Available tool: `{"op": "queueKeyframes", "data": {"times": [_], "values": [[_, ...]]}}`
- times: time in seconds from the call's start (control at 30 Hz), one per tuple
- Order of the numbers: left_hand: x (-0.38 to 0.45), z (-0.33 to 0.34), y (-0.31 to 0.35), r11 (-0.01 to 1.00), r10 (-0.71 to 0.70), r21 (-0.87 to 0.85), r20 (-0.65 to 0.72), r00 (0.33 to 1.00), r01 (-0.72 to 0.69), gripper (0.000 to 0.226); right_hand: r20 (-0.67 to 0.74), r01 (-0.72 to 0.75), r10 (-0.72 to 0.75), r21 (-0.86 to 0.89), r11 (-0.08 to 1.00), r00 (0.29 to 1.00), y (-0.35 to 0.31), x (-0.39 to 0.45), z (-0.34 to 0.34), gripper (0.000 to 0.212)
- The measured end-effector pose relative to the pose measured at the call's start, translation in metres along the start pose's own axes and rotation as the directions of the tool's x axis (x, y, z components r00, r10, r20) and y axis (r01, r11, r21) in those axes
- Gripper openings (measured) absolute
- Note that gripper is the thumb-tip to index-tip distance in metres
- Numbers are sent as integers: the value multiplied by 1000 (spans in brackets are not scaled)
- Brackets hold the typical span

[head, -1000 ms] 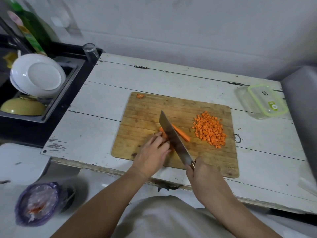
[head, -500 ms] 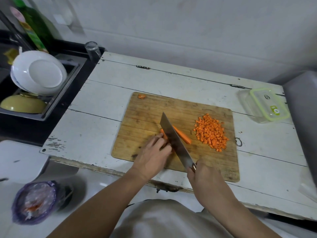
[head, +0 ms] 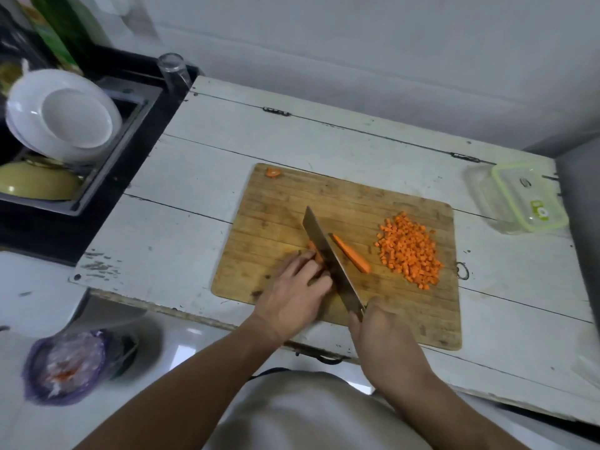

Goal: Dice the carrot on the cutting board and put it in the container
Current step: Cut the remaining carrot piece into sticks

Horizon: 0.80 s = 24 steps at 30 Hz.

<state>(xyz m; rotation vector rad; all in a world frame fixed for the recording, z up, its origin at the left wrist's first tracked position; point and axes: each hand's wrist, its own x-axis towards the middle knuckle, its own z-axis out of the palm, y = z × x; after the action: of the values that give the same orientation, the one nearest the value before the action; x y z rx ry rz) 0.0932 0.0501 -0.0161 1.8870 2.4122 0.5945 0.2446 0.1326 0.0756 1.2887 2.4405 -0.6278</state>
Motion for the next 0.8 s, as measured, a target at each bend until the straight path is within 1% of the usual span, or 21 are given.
{"op": "queueKeyframes", "data": {"times": [0.03,0.1,0.17,0.23,0.3,0.33,0.43,0.5,0.53,0.57,0.6,0.63,0.67,0.7,0.73,0.77,0.8], "values": [[0,1,-1,1000,2,8,6,1000,-2,20,-17,13,-14,-6,1000,1000,-4,5,2,25],[1,2,-3,1000,10,3,27,1000,-10,32,-50,29,-29,1,1000,998,-14,16,5,27],[0,1,-2,1000,5,-21,30,1000,-5,39,-30,21,-18,80,997,999,-22,24,5,30],[0,-4,1,999,-4,-32,12,1000,4,29,-27,14,-9,160,987,1000,-17,26,3,30],[2,-9,3,999,-8,-53,-1,1000,8,9,-57,4,9,221,975,998,0,24,-2,31],[3,-13,2,998,0,-65,20,1000,1,8,-72,1,17,252,968,997,9,23,-4,31],[13,-26,-10,993,111,-44,126,986,-107,20,-88,-14,46,339,941,995,32,22,-12,29],[29,-39,-17,981,186,18,232,955,-195,25,-117,-4,54,392,920,992,40,23,-17,28],[36,-46,-17,973,193,68,299,935,-222,24,-123,-1,55,406,914,991,41,23,-19,26],[43,-54,-16,967,170,119,361,917,-226,24,-124,3,53,410,912,991,42,23,-21,26],[47,-59,-14,970,109,156,406,907,-186,24,-127,9,46,406,914,991,42,23,-23,26],[48,-63,-11,979,3,181,444,896,-93,25,-131,15,39,391,920,991,43,23,-24,27],[48,-66,-6,981,-137,184,478,868,53,25,-134,21,32,374,927,990,44,22,-24,27],[47,-68,-1,958,-286,146,512,810,246,27,-133,26,24,361,932,991,44,21,-24,27],[45,-67,3,876,-424,48,549,720,479,30,-125,34,13,359,933,992,43,20,-23,26],[44,-65,9,712,-521,-81,605,602,697,32,-103,36,2,359,933,995,41,19,-22,24],[41,-66,15,484,-567,-197,672,477,853,31,-81,42,-14,359,932,997,39,17,-21,24]]}}
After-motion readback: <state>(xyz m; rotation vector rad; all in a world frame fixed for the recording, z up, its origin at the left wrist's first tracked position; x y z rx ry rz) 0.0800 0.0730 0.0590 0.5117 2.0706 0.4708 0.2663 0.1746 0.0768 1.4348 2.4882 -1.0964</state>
